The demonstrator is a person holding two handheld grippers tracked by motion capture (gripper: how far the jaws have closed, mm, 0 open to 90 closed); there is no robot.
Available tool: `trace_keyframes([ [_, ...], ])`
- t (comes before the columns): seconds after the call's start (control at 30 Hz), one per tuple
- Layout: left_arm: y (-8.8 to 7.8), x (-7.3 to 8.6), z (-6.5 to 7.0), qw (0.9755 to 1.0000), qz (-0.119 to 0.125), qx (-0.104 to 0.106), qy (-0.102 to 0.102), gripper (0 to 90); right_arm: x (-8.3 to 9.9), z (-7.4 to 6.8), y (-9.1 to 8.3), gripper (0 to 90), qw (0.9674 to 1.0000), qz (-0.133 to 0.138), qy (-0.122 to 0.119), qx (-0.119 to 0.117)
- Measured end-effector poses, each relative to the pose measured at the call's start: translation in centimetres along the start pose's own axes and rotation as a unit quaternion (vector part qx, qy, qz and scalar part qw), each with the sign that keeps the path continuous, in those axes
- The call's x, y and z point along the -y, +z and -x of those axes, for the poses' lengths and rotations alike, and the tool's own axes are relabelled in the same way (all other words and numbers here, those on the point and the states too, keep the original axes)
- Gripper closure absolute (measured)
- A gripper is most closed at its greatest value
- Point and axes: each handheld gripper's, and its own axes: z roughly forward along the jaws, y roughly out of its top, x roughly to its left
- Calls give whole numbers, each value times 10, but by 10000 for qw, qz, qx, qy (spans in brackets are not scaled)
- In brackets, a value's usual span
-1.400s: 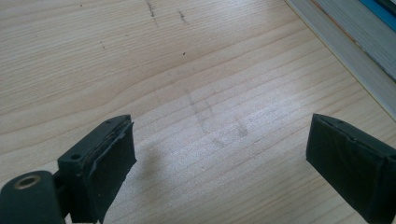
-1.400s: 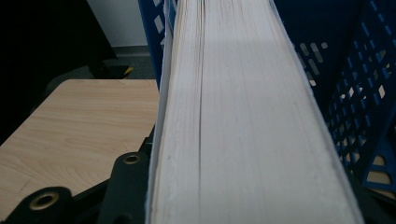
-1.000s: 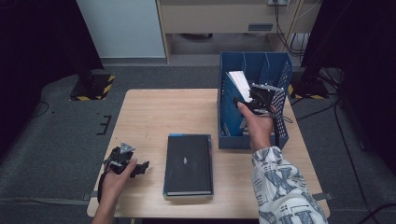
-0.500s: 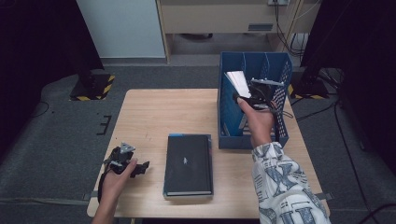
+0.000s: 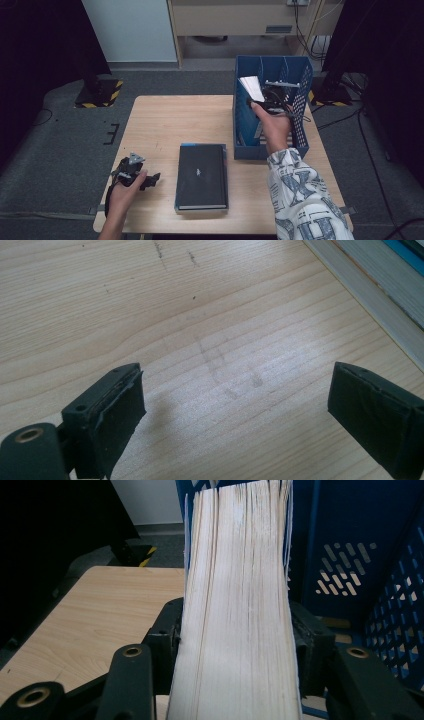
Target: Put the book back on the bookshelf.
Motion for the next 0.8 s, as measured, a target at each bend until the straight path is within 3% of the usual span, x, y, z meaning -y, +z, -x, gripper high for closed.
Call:
trace_keyframes([
  [0.43, 1, 0, 1, 10000, -7, 20, -14, 75, -2, -2, -1, 588, 9997, -74, -186, 157],
  [0.8, 0, 0, 0, 10000, 0, 10, -17, 75, -5, -4, 1, 604, 9994, 18, -226, 273],
])
